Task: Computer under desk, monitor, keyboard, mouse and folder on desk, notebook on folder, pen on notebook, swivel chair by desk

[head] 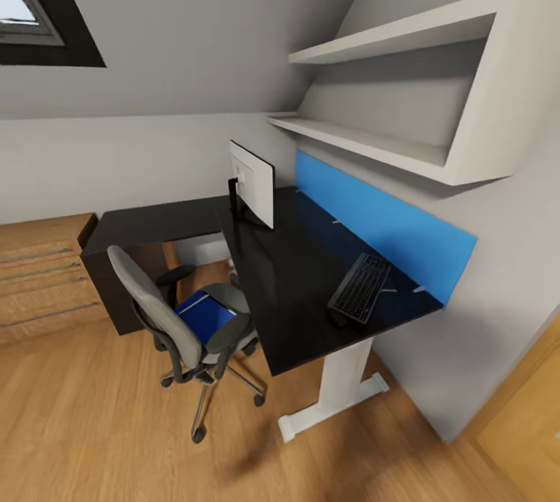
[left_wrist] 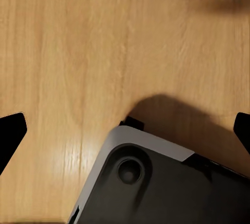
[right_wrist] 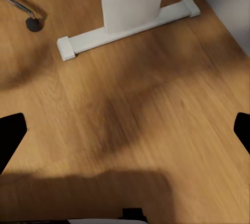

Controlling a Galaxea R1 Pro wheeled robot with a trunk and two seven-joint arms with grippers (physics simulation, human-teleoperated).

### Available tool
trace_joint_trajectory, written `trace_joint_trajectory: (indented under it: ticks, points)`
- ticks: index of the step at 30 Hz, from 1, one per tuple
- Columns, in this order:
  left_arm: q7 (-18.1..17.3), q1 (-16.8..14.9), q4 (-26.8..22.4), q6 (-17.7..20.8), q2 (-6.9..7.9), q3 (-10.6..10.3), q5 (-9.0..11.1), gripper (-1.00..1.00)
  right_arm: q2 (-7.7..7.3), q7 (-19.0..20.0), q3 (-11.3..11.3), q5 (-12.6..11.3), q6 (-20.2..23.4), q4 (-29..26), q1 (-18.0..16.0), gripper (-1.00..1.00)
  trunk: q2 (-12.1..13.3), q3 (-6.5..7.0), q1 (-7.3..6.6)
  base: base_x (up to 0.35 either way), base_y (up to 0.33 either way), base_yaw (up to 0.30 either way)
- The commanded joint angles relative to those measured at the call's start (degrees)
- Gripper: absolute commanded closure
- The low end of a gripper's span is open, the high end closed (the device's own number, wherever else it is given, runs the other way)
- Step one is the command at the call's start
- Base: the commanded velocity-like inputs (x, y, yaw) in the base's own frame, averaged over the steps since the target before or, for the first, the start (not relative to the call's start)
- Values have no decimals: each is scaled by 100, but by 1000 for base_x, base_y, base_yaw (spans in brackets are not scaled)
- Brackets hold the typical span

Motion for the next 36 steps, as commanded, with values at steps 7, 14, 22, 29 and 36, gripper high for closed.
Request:
trace_joint_trajectory:
  ticks: [7,14,22,29,36]
  points:
    - [20,-5,3,-15,-2,-39,4,-100,1,-20,-1,5,-15,6,-1,-100,-8,-9,2,-9,8,278]
    - [20,-5,4,-15,-2,-40,-3,-100,1,-20,-1,13,-15,7,-1,-100,-8,-9,2,-170,158,278]
    - [20,-5,4,-3,-1,-54,-4,-100,1,-20,0,9,-15,7,-1,-100,-8,-9,2,-96,87,278]
    - [39,-5,-20,-12,-4,-2,41,-100,-7,-20,0,9,-15,7,-1,-100,-8,-9,2,-4,3,273]
    - [38,-5,-30,-7,-33,-13,42,-100,-38,-13,-9,11,-8,7,1,-100,-168,-81,89,0,0,83]
